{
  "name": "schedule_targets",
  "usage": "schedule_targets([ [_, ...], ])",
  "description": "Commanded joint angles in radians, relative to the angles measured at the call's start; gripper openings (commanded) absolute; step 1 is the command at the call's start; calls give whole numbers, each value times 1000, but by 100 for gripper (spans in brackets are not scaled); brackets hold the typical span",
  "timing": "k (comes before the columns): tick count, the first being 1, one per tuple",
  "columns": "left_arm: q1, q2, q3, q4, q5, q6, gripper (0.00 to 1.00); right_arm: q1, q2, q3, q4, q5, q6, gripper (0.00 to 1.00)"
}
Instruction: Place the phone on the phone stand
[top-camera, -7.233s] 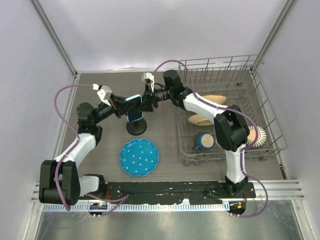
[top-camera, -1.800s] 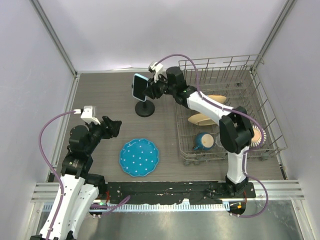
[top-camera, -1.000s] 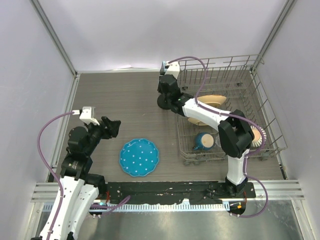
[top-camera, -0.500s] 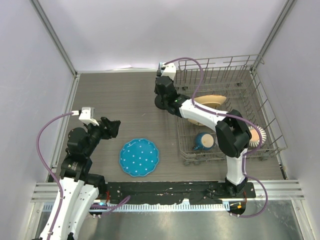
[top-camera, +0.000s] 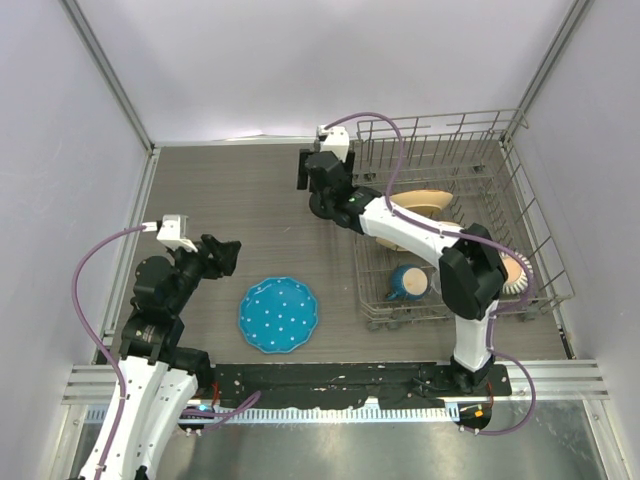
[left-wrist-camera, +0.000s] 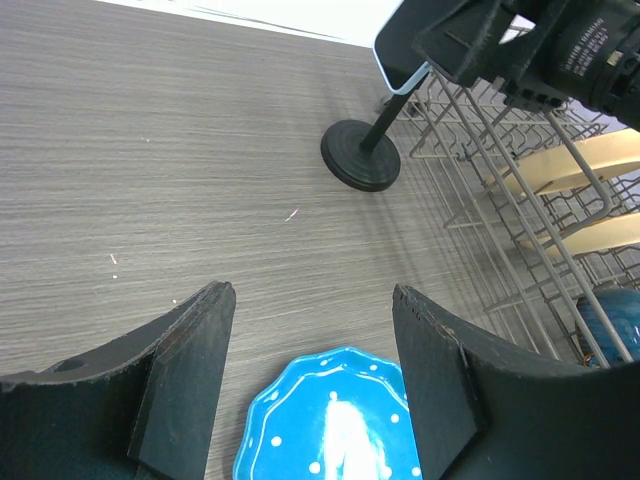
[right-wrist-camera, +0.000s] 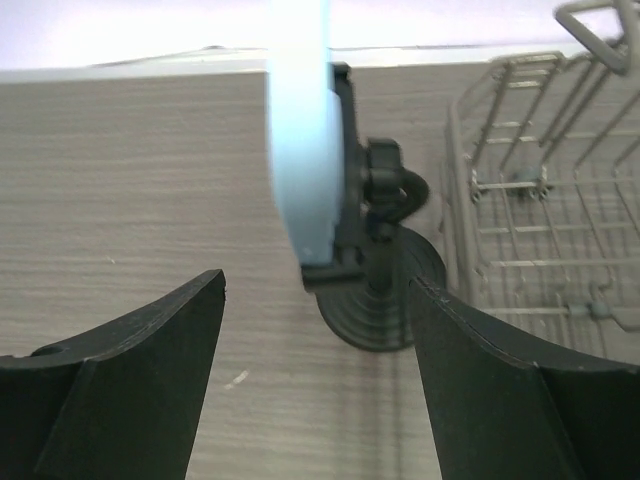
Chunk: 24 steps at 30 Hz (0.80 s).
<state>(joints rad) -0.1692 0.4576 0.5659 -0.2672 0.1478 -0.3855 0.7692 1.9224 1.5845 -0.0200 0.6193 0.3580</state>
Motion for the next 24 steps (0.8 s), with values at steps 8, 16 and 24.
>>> schedule_targets([
  [8, -3, -16, 2, 17, 2, 2, 69, 25, -453, -196, -180, 108, -160, 79],
  [16, -3, -36, 6, 6, -25, 5, 69, 24, -888, -319, -400, 240, -162, 80],
  [24, -3, -85, 93, 12, -42, -178, 69, 24, -1128, -243, -540, 203, -165, 83],
])
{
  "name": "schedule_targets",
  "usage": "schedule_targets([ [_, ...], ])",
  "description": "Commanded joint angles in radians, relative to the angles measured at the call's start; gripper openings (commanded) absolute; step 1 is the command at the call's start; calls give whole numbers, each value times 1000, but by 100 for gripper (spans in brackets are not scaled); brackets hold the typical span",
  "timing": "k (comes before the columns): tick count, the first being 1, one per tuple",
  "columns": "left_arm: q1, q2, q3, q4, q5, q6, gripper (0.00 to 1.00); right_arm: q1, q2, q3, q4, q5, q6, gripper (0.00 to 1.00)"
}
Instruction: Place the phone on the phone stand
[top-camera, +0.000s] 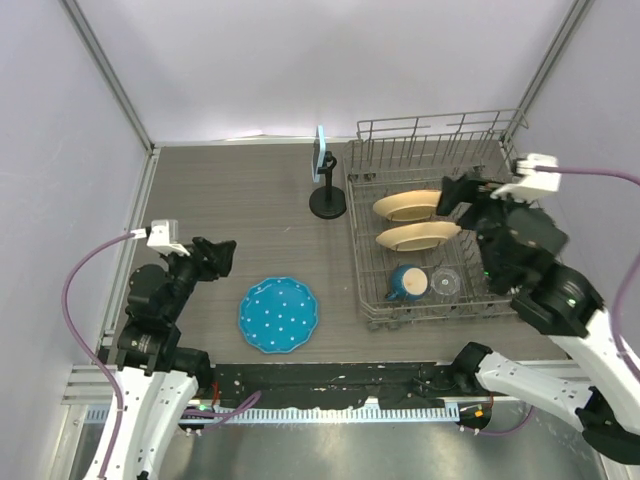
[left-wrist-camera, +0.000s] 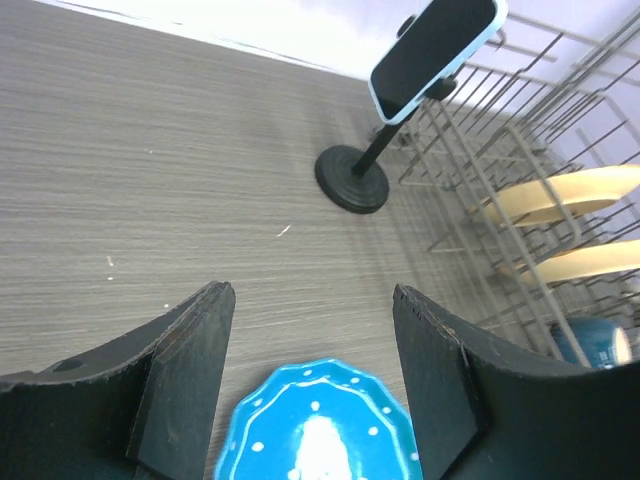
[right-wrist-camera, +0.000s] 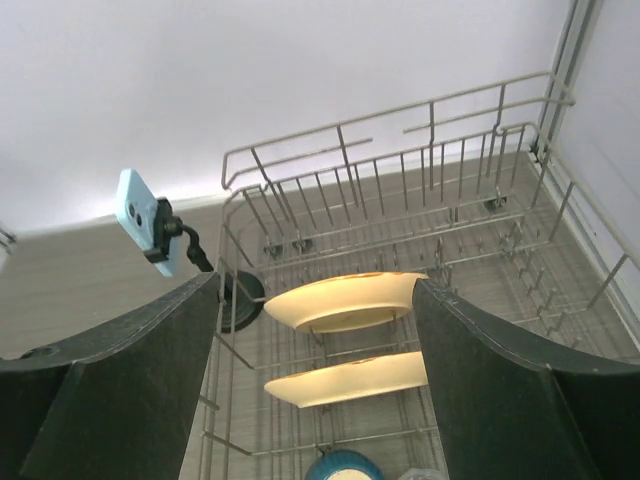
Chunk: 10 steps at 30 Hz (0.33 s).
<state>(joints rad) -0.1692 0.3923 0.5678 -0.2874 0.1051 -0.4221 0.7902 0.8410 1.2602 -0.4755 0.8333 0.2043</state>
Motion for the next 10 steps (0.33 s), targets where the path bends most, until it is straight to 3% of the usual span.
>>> schedule_targets([
  [1, -1, -20, 116, 45, 28, -173, 69, 3, -62, 91, -86, -26, -16, 83],
  [4, -3, -3, 242, 68, 59, -259, 70, 3, -120, 107, -69, -81, -23, 84],
  [10, -3, 25, 512, -18, 68, -261, 77, 3, -261, 67, 15, -215, -75, 84],
])
